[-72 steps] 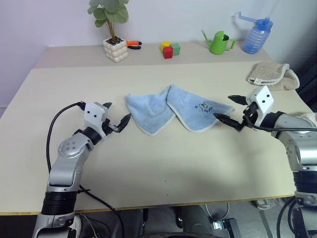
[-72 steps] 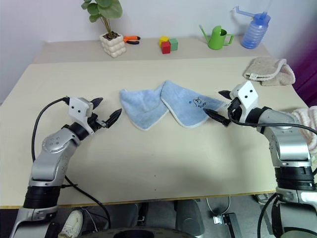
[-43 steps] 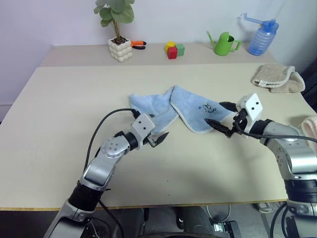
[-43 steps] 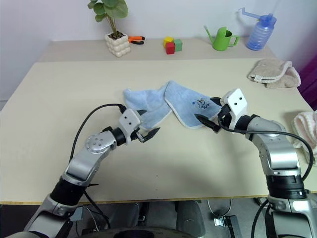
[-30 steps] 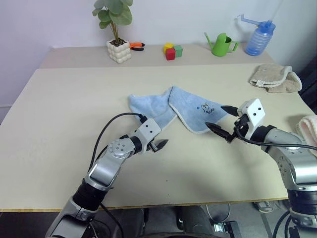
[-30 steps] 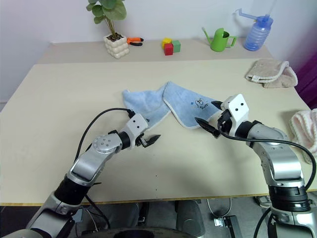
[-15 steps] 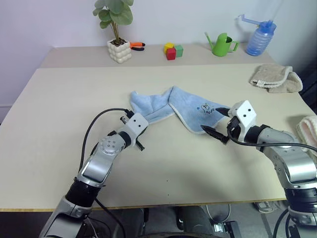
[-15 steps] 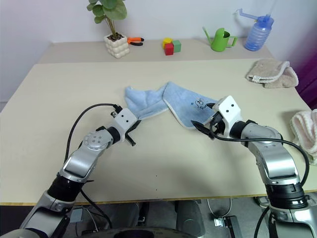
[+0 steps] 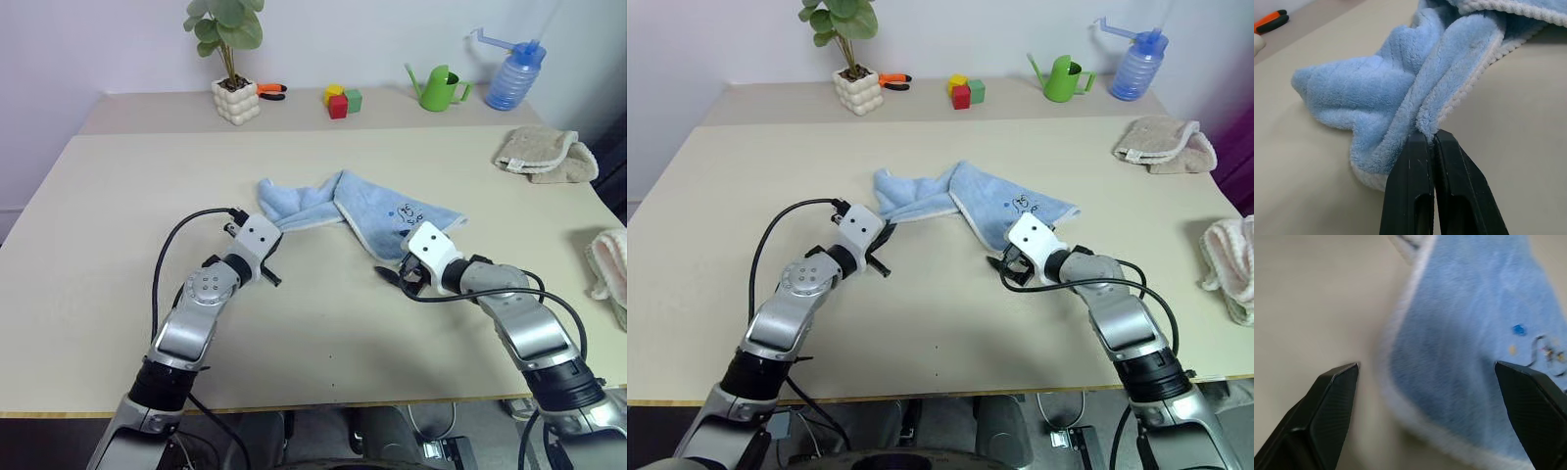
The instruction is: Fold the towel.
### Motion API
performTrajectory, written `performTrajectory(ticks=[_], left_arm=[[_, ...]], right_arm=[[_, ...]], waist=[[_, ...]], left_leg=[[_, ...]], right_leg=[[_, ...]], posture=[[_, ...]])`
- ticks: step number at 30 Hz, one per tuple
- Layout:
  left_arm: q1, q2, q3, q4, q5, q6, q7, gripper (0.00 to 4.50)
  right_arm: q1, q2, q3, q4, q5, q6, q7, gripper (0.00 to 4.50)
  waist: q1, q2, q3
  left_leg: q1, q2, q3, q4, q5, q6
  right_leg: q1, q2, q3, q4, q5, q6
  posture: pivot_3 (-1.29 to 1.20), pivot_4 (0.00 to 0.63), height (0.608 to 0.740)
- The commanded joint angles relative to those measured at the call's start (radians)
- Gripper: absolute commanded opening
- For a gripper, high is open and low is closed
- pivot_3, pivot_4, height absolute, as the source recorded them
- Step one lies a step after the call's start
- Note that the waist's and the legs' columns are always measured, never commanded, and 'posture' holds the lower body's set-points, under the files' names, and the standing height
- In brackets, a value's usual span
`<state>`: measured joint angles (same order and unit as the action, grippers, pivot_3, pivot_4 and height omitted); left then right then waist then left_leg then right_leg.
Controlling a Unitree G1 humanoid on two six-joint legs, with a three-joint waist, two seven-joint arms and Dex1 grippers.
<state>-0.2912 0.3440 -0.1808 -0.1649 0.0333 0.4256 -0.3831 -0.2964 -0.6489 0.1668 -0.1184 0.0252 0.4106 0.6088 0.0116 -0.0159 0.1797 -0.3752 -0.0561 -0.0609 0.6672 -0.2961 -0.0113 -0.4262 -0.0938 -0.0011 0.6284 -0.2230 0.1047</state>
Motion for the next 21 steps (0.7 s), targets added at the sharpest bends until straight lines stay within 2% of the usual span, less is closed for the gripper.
performTrajectory(ticks=[1,7,8,16,21], left_arm=[[0.005,0.007,0.023,-0.046,0.008,-0.006,0.008,0.0],[0.012,0.014,0.031,-0.052,0.009,-0.006,0.009,0.0],[0.013,0.016,0.033,-0.052,0.009,-0.008,0.01,0.0],[0.01,0.028,0.089,-0.054,0.015,-0.034,0.055,0.0],[-0.103,0.043,0.199,0.069,0.031,-0.106,0.164,0.0]], right_arm=[[-0.01,-0.007,-0.005,0.058,-0.057,-0.01,-0.03,3.2],[-0.026,-0.004,-0.01,0.079,-0.065,-0.025,-0.024,0.17],[-0.03,-0.002,-0.011,0.081,-0.067,-0.027,-0.025,0.03],[-0.073,-0.043,-0.059,0.066,-0.091,-0.071,-0.031,0.03],[-0.203,-0.083,-0.115,0.14,-0.111,-0.157,-0.058,0.03]], waist=[[0.002,0.0,0.0],[0.001,0.0,0.0],[0.001,0.0,0.0],[0.0,0.0,0.0],[-0.001,0.0,0.0]], left_leg=[[0.0,0.0,0.0,0.0,0.0,0.0],[0.0,-0.001,0.0,0.0,0.0,0.0],[0.0,-0.001,0.0,0.0,0.0,0.0],[0.0,-0.001,0.0,0.0,0.0,0.0],[0.0,0.0,0.0,0.0,0.0,0.0]], right_leg=[[0.0,0.0,0.0,0.0,0.0,0.0],[0.001,0.0,0.0,0.0,0.0,0.0],[0.001,0.0,0.0,0.0,0.0,0.0],[0.0,0.0,0.0,0.0,0.0,0.0],[-0.001,0.0,0.0,0.0,0.0,0.0]], posture=[[0.0,0.15,0.731],[0.0,0.15,0.731],[0.0,0.15,0.731],[0.0,0.15,0.731],[0.0,0.15,0.731]])
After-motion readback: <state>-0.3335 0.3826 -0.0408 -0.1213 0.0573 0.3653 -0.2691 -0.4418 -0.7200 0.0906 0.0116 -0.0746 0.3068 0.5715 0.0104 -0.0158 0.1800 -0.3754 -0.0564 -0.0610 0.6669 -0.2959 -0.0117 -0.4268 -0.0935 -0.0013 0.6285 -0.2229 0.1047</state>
